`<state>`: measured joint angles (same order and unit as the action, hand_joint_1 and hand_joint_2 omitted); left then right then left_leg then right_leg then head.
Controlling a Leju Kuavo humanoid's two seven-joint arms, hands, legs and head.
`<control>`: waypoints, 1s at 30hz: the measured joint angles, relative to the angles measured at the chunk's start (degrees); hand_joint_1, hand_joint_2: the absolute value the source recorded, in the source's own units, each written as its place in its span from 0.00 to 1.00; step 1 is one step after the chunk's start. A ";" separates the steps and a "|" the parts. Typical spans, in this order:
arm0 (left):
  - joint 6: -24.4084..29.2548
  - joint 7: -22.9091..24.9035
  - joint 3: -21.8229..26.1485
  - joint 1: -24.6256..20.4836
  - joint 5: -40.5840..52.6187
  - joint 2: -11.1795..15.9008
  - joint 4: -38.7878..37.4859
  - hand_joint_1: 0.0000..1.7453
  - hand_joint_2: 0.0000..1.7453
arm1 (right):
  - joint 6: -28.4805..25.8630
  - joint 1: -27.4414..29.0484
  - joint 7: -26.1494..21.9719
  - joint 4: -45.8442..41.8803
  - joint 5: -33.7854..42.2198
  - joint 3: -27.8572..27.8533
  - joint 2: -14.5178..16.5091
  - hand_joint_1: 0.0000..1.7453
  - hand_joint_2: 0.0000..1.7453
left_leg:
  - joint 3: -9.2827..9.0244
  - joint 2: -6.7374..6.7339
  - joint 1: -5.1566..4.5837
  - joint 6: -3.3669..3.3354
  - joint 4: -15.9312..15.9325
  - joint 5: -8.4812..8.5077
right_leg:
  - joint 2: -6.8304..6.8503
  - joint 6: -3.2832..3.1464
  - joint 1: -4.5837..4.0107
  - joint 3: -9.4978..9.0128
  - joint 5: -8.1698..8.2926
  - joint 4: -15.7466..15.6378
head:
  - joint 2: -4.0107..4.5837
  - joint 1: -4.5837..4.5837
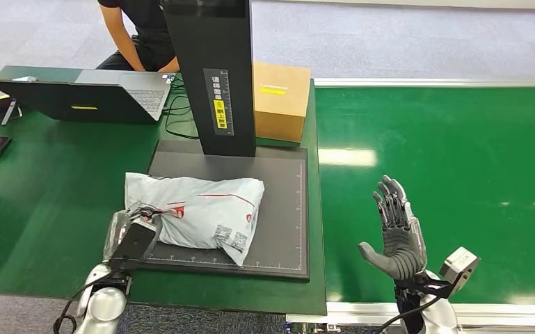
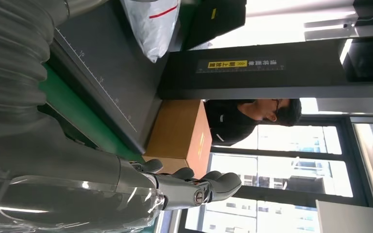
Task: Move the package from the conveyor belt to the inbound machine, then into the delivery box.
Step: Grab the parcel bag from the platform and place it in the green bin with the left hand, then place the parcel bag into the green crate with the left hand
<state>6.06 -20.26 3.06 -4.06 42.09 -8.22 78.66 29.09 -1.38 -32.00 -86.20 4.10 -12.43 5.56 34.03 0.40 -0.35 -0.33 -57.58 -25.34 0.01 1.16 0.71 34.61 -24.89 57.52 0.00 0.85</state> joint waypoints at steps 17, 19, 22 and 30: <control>10.37 -1.86 11.28 0.99 -7.99 -3.02 2.01 1.00 1.00 | -0.12 1.66 1.35 -2.63 0.58 -0.83 1.05 0.00 1.00 | 0.01 -0.01 0.00 0.00 0.00 -0.01 | 0.00 -0.02 0.00 0.01 -0.02 0.00 | 0.00 0.00; 11.09 -3.22 12.02 0.98 -10.58 -3.31 2.03 1.00 1.00 | -0.14 1.73 1.52 -2.72 0.62 -0.86 1.14 0.00 1.00 | 0.01 -0.01 0.00 0.00 0.00 -0.01 | 0.00 -0.02 0.00 0.01 -0.02 0.00 | 0.00 -0.01; 13.30 -5.76 13.08 0.93 -14.72 -3.78 2.14 1.00 1.00 | -0.30 1.77 1.77 -2.75 0.69 -0.88 1.33 0.00 1.00 | 0.01 -0.01 0.00 0.00 0.00 -0.01 | 0.00 -0.02 0.00 0.02 -0.02 0.00 | 0.00 -0.01; 15.90 -7.59 15.06 0.91 -17.52 -4.74 2.91 1.00 1.00 | -0.50 1.91 1.81 -3.12 0.73 -0.89 1.56 0.00 1.00 | 0.02 0.00 0.00 0.00 0.00 -0.01 | 0.00 -0.02 0.00 0.02 -0.03 0.00 | 0.00 0.00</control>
<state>21.97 -27.85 18.12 -3.15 24.57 -12.96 81.58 28.58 0.52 -30.18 -89.32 4.83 -13.31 7.11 34.05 0.39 -0.35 -0.33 -57.58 -25.35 0.01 1.13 0.71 34.63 -24.92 57.52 0.00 0.85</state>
